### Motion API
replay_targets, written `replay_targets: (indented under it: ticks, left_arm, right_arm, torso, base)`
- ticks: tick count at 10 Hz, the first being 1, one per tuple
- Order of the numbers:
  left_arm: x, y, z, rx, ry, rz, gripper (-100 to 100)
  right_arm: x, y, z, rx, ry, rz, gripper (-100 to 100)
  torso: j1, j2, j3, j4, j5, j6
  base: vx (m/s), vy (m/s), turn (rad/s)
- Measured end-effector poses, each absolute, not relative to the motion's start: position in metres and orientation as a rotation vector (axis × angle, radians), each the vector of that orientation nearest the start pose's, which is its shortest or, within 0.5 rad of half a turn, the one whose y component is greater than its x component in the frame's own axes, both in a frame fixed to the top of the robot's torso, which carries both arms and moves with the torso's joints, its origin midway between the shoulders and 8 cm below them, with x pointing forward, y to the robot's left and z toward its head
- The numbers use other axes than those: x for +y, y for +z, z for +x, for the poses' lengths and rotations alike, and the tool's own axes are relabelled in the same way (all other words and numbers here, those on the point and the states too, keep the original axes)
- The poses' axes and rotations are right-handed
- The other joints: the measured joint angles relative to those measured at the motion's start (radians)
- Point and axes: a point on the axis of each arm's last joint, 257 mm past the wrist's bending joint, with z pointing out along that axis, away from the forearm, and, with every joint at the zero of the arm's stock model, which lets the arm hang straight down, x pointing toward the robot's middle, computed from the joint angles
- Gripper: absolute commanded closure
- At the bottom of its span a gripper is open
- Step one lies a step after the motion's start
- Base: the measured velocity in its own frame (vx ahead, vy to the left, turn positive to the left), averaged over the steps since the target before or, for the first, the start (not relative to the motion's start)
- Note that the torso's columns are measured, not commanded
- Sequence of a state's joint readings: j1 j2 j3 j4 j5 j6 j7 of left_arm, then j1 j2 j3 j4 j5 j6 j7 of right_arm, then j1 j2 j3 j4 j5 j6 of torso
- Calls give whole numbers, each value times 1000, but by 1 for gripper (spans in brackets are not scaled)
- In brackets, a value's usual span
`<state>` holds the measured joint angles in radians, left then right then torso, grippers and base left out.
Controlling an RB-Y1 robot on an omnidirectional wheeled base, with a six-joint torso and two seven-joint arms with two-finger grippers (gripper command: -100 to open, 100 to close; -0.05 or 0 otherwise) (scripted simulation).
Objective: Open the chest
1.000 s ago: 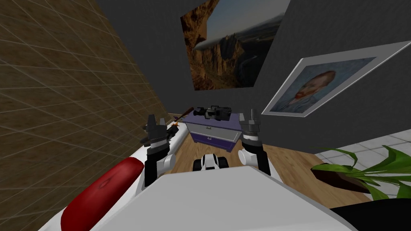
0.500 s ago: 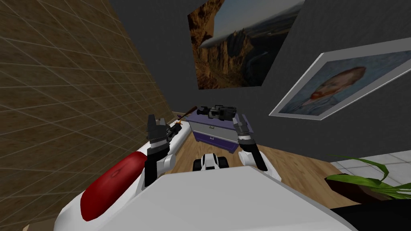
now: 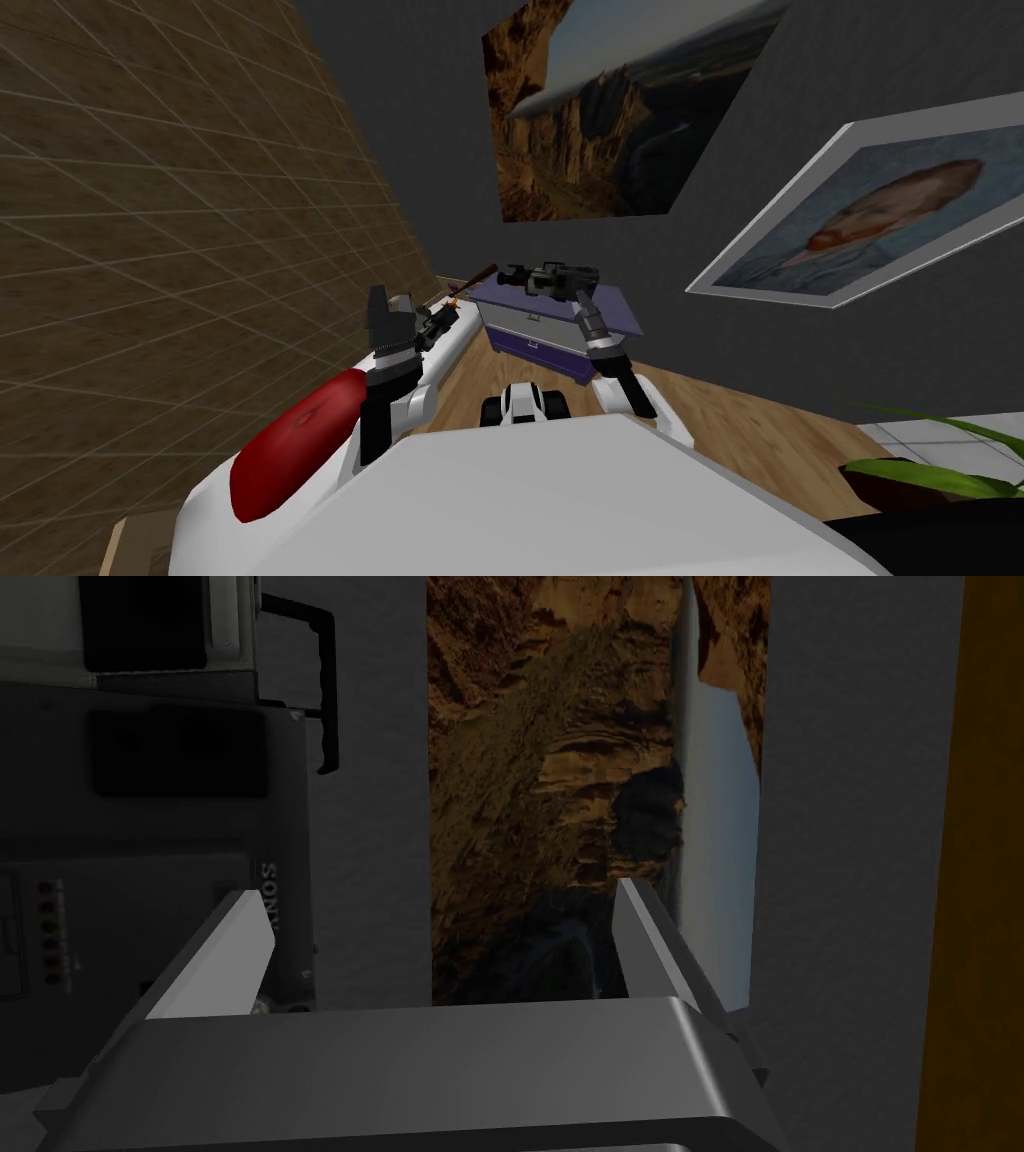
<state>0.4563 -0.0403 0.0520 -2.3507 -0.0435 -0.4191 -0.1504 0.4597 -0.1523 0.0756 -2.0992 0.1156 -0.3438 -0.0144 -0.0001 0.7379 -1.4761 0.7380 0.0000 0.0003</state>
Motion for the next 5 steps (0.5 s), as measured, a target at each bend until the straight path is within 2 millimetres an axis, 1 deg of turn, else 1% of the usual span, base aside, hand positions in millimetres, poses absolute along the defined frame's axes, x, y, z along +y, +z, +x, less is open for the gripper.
replay_targets:
  ticks: [1, 2, 3, 4, 5]
  left_arm:
    - [291, 55, 342, 614, -1100, -579, 0]
    - [291, 55, 342, 614, -1100, -579, 0]
    - [291, 55, 342, 614, -1100, -579, 0]
    - [291, 55, 342, 614, -1100, -579, 0]
    - [291, 55, 342, 614, -1100, -579, 0]
  right_arm:
    - [-238, -105, 409, 1074, 1198, 734, -100]
    - [-236, -131, 415, 1141, 1164, 755, -100]
    - [-236, -144, 416, 1180, 1141, 772, -100]
    - [-235, -162, 419, 1232, 1111, 787, -100]
    - [-234, -177, 421, 1267, 1088, 806, -100]
  torso:
    - [1, 0, 0, 0, 0, -1]
    - [1, -1, 0, 0, 0, 0]
    - [0, 0, 0, 0, 0, 0]
    - [0, 1, 0, 0, 0, 0]
    - [-1, 1, 0, 0, 0, 0]
  base:
    - [15, 46, 226]
    - [13, 37, 94]
    - [3, 41, 154]
    - [2, 30, 76]
    - [5, 38, 153]
